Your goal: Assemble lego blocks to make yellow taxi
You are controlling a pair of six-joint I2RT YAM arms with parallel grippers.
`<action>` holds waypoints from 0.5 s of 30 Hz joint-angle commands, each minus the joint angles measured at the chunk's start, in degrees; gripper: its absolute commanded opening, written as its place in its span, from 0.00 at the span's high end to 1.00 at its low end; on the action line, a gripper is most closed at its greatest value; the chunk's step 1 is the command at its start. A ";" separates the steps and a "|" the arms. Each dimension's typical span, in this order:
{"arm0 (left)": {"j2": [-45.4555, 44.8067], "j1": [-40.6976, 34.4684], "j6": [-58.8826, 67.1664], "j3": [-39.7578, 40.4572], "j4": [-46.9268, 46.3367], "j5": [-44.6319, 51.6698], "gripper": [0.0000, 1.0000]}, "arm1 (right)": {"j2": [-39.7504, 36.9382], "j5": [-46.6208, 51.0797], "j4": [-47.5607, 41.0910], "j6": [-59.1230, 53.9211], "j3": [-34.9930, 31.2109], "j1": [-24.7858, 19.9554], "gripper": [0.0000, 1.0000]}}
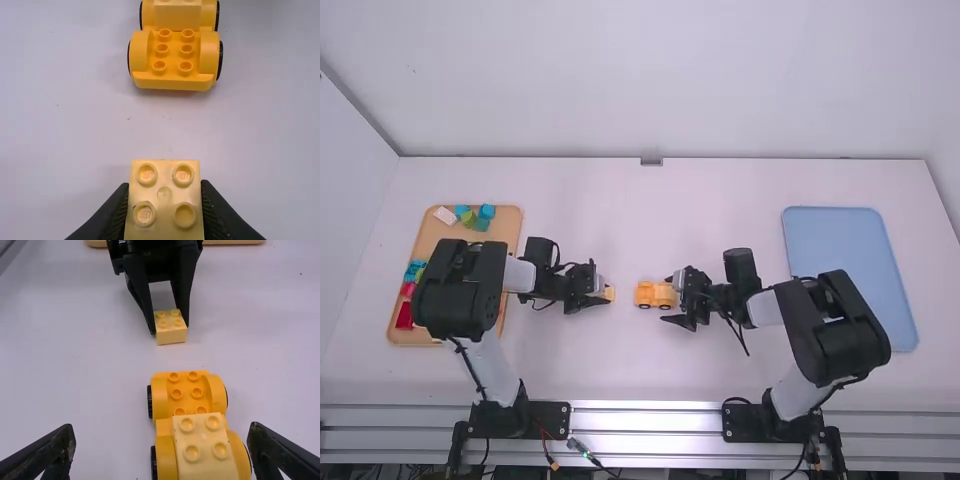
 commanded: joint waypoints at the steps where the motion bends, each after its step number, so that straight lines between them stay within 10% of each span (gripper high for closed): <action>1: 0.22 0.11 -0.42 0.31 -0.42 2.32 0.87 | 0.83 -1.25 0.20 -0.07 0.52 -0.90 0.11; 15: 0.20 0.09 -6.40 1.44 -0.17 2.45 0.91 | 5.84 -2.73 4.35 1.79 2.27 -1.84 0.10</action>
